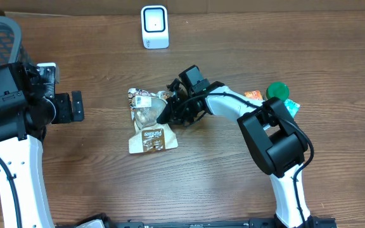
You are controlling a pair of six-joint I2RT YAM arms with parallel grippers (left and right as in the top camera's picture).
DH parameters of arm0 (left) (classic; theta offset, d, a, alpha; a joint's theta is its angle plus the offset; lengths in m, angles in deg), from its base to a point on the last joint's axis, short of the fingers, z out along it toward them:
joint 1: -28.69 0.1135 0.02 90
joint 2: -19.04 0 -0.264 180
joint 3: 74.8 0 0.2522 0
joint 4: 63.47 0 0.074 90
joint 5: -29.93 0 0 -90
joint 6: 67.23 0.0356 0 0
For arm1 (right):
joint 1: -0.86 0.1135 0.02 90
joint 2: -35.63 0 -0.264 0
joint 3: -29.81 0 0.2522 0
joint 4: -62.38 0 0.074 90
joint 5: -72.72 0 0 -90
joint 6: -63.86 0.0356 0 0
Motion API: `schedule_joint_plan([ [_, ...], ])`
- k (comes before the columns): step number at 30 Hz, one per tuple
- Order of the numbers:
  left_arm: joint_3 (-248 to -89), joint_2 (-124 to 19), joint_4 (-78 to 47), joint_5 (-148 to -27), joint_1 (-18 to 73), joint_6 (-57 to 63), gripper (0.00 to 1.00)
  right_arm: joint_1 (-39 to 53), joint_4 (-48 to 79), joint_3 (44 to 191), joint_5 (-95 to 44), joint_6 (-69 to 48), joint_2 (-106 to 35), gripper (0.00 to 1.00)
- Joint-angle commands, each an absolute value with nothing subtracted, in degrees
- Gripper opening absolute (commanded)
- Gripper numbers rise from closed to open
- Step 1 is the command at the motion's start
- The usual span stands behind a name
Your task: Scan the item barcode
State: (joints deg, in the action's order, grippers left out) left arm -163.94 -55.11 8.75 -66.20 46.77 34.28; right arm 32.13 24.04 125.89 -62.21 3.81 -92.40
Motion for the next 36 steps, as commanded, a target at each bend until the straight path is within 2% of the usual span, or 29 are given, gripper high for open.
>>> schedule_joint_plan([
  [1, -164.6, -54.9, 8.6, -66.0, 46.7, 33.4, 1.00, 29.3, 22.2, 125.0, -61.6, -0.2, -89.6, 0.04],
  [6, -164.6, -54.9, 8.6, -66.0, 46.7, 33.4, 1.00, 28.8, 18.0, 125.0, -61.6, -9.7, -80.9, 0.04],
  [10, -164.6, -54.9, 8.6, -66.0, 46.7, 33.4, 1.00, 28.7, 15.0, 125.0, -61.5, -12.6, -73.2, 0.04],
  [18, -164.6, -54.9, 8.6, -66.0, 46.7, 33.4, 1.00, 26.8, 13.2, 125.0, -66.3, -14.0, -62.5, 0.04],
  [36, -164.6, -54.9, 8.6, -66.0, 46.7, 33.4, 0.99, 19.4, 5.7, 125.0, -68.2, -14.0, -49.5, 0.04],
])
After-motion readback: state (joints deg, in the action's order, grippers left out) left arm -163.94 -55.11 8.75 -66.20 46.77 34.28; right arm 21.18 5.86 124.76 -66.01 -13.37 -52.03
